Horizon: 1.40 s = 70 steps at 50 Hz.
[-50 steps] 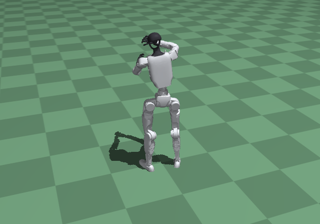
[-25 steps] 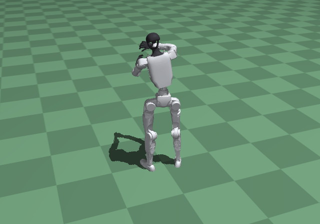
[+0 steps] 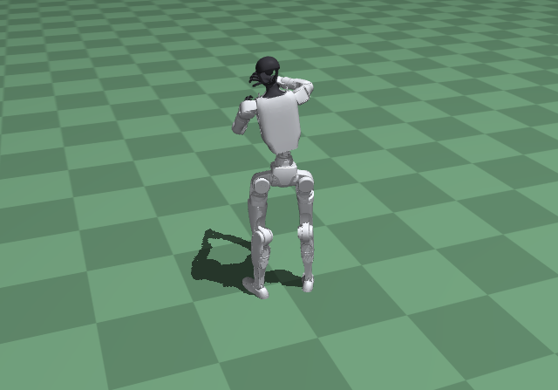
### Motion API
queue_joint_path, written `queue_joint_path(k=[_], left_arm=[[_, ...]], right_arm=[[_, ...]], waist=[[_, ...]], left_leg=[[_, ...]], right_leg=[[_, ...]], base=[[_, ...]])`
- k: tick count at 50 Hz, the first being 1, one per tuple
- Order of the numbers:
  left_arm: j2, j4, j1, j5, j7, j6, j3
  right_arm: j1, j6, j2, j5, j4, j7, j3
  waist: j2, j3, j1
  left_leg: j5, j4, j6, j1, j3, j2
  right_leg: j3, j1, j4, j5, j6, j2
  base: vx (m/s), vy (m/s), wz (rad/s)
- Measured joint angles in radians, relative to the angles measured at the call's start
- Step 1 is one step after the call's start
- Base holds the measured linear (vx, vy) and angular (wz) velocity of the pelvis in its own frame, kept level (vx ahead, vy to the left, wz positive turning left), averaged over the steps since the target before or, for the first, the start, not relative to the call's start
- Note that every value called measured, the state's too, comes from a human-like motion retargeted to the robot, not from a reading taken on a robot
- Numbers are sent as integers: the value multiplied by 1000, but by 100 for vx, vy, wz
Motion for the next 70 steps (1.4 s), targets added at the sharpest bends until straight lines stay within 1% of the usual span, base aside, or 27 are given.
queue_joint_path(k=[7,10,14,20,26,30,32,34,40,46,52,55,59,65,68,70], left_arm=[[1,-168,163,-88,50,-13,8],[13,-241,234,-130,47,-17,-6],[33,-305,269,-173,41,-19,-12],[90,-359,193,-224,97,-28,25],[210,-353,22,-326,170,-28,64],[304,-293,-107,-473,192,-24,63],[355,-238,-165,-538,172,-38,48],[392,-178,-236,-644,185,-31,44],[495,60,-433,-816,158,-42,6],[559,333,-619,-895,157,-34,-40],[603,618,-785,-923,187,11,-96],[623,721,-840,-929,185,31,-119],[647,772,-861,-944,157,34,-144],[667,754,-837,-943,119,21,-157],[671,714,-809,-884,113,10,-167],[673,668,-779,-810,116,-3,-177]], right_arm=[[248,2,-38,227,-148,-77,-222],[369,-9,-48,309,-224,-77,-299],[525,-23,-53,405,-310,-53,-384],[741,-31,-52,535,-410,-38,-521],[928,-27,-38,670,-478,-65,-667],[1032,-19,-14,774,-503,-91,-751],[1087,-42,8,842,-516,-100,-782],[1122,-17,17,859,-523,-108,-816],[1235,-26,48,928,-562,-99,-876],[1309,-31,45,937,-575,-87,-884],[1317,-20,25,911,-569,-75,-863],[1306,-22,21,895,-575,-69,-855],[1292,-27,25,889,-582,-61,-847],[1285,-32,36,898,-584,-40,-835],[1289,-42,39,900,-584,-28,-834],[1294,-53,42,899,-583,-22,-837]], waist=[[7,8,12],[13,15,8],[24,30,-12],[49,60,-62],[75,95,-123],[88,117,-160],[89,121,-184],[93,130,-190],[93,146,-216],[85,147,-222],[72,144,-226],[63,143,-230],[49,143,-233],[32,141,-231],[28,136,-227],[27,130,-223]], left_leg=[[-1,-3,1,5,38,8],[-3,-3,2,5,56,11],[-5,-2,2,3,77,11],[-2,-12,-4,-3,96,1],[10,-32,-15,-12,98,-17],[19,-43,-19,-19,93,-28],[-12,24,-17,-48,95,-12],[22,-41,-21,-35,87,-31],[38,-57,-24,-45,85,-30],[47,-57,-29,-66,90,-15],[58,-57,-35,-90,97,2],[63,-57,-38,-100,100,9],[68,-57,-41,-111,102,15],[70,-57,-42,-115,100,17],[68,-57,-42,-113,97,16],[66,-57,-41,-111,93,15]], right_leg=[[38,-20,0,6,0,17],[55,-30,-2,11,0,24],[73,-41,-9,21,0,29],[89,-55,-26,40,0,27],[89,-63,-48,61,0,16],[82,-69,-59,74,0,8],[71,-74,-50,73,0,0],[73,-79,-65,87,0,3],[62,-92,-74,109,0,11],[54,-113,-85,135,0,31],[48,-138,-95,162,0,52],[45,-149,-99,174,0,61],[43,-161,-101,184,0,68],[39,-164,-100,186,0,69],[36,-161,-98,180,0,66],[34,-158,-96,174,0,64]], base=[[2,-2,-30],[2,0,-34],[1,2,-29],[0,6,-18],[0,8,-4],[1,8,5],[2,7,10],[0,0,0],[0,0,0],[0,0,0],[0,0,0],[0,0,0],[0,0,0],[0,0,0],[0,0,0],[0,0,0]])
